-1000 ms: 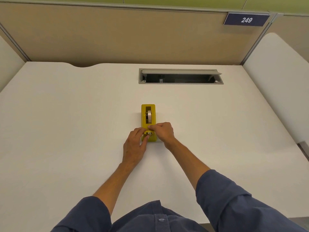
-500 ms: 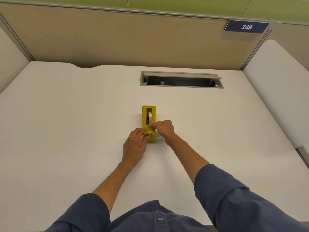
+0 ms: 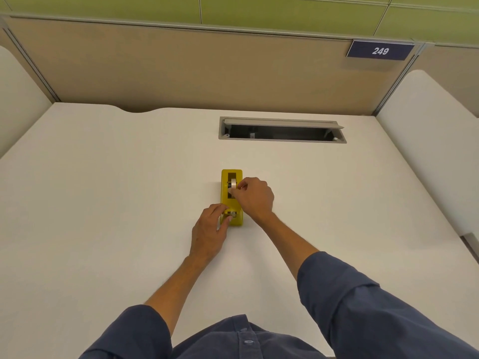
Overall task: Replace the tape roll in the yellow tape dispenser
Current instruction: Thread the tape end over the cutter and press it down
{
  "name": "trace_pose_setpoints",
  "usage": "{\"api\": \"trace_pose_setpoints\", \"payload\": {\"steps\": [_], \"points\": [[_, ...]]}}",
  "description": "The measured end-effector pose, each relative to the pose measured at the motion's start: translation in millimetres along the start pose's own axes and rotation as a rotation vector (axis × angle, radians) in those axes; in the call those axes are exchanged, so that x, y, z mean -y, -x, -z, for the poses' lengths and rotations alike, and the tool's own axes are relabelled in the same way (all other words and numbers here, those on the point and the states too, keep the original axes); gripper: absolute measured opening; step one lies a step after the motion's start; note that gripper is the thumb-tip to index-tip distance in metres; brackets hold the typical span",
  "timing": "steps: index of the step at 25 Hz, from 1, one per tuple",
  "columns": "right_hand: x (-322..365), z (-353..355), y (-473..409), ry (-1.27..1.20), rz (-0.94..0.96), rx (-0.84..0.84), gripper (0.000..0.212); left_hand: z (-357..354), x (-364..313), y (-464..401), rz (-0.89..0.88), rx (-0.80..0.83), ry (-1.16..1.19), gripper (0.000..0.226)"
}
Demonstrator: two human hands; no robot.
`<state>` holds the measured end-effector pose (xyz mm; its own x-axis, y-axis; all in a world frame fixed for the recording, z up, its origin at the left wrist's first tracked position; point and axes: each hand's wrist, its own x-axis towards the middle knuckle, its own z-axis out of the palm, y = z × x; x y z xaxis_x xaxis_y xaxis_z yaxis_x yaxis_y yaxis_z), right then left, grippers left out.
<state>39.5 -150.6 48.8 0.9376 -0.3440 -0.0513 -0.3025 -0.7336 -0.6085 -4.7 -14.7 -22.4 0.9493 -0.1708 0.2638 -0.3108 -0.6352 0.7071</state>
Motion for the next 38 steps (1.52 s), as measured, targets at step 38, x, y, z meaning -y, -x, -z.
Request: {"api": "trace_pose_setpoints", "payload": {"steps": [38], "points": [[-26.1, -11.8, 5.9, -0.453, -0.273, 0.238, 0.029, 3.1, -2.8, 0.9, -0.008, 0.003, 0.024, 0.034]]}}
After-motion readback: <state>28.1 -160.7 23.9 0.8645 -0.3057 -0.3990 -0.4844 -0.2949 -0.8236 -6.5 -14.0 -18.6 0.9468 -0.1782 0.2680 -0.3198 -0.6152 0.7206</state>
